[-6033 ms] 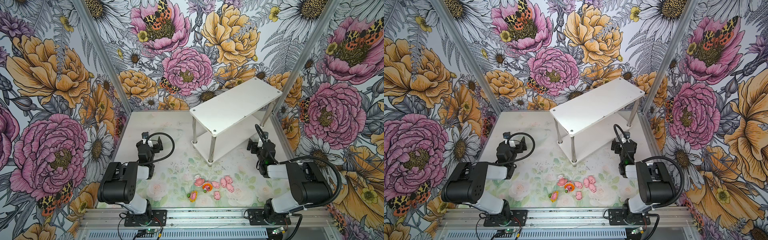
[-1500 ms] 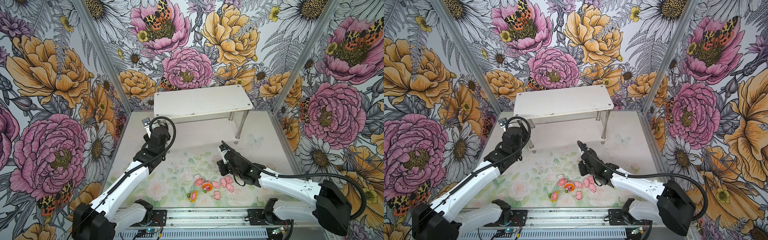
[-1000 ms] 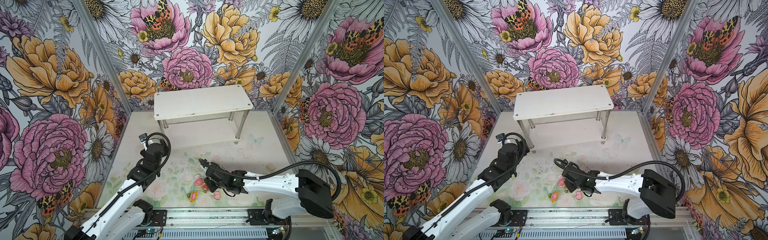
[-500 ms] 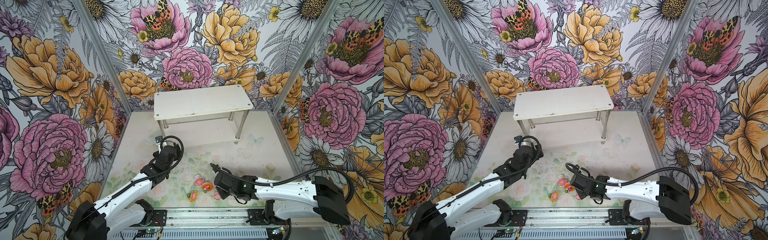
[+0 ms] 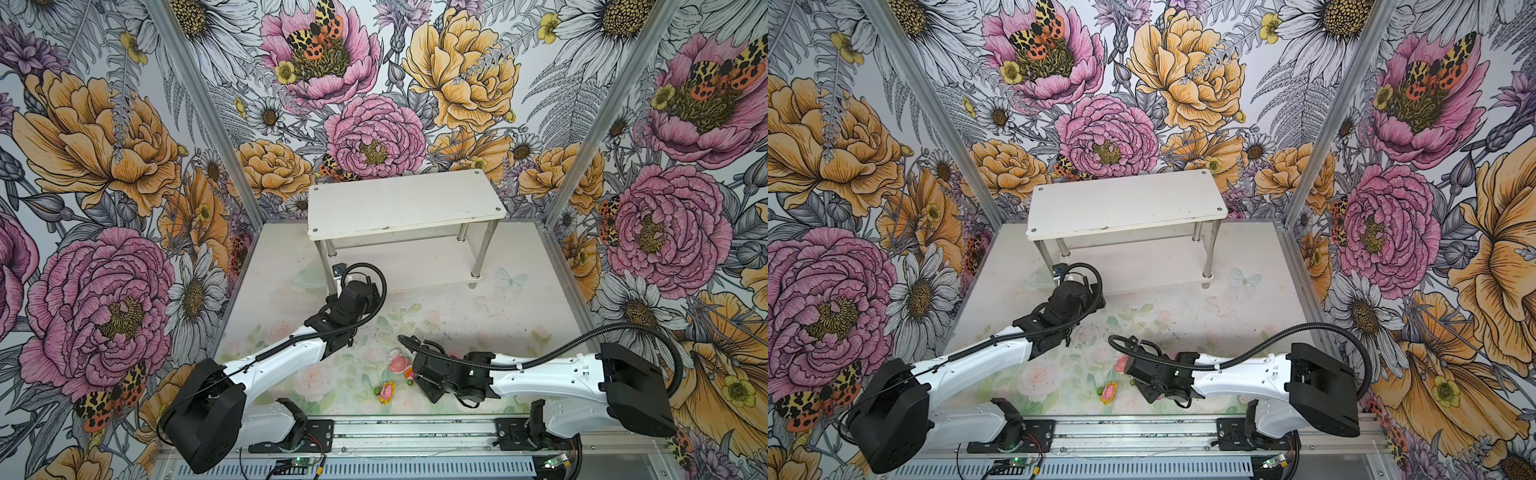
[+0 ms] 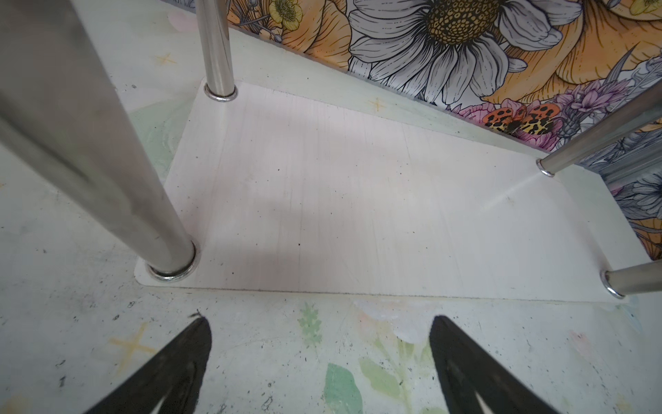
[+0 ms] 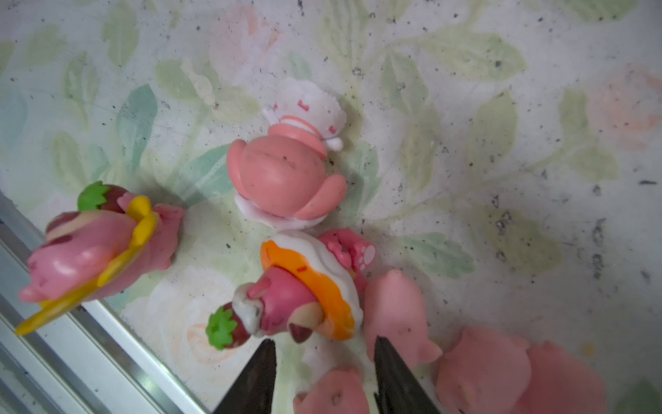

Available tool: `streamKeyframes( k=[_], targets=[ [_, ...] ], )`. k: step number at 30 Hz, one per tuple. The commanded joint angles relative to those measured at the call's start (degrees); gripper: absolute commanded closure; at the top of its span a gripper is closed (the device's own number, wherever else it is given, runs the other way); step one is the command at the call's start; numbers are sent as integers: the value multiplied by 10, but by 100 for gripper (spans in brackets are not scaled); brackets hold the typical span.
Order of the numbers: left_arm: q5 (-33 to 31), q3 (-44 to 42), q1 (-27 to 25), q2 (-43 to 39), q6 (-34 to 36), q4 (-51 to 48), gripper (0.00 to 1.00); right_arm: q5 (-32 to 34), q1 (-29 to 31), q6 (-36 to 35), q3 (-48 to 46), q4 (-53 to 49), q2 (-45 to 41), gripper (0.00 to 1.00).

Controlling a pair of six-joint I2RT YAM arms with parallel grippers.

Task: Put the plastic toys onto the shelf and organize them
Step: 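Reach the right gripper over the pink toys while left gripper withdraws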

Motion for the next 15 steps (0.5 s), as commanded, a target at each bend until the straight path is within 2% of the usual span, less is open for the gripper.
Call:
streamKeyframes(
  k=[1, 5, 10, 15],
  targets=[
    [-2, 22, -3, 4, -9, 15, 3, 12, 0, -23, 33, 35, 31, 50],
    [-2, 40, -3, 11, 2, 1, 3, 28, -30, -10, 51, 48, 67, 48],
    [-10, 50, -3, 19, -1, -14, 3, 6, -88, -3, 70, 59, 88, 47],
    [-28, 45, -1, 4, -4, -20, 1, 2, -91, -34, 85, 58, 76, 47]
  ],
)
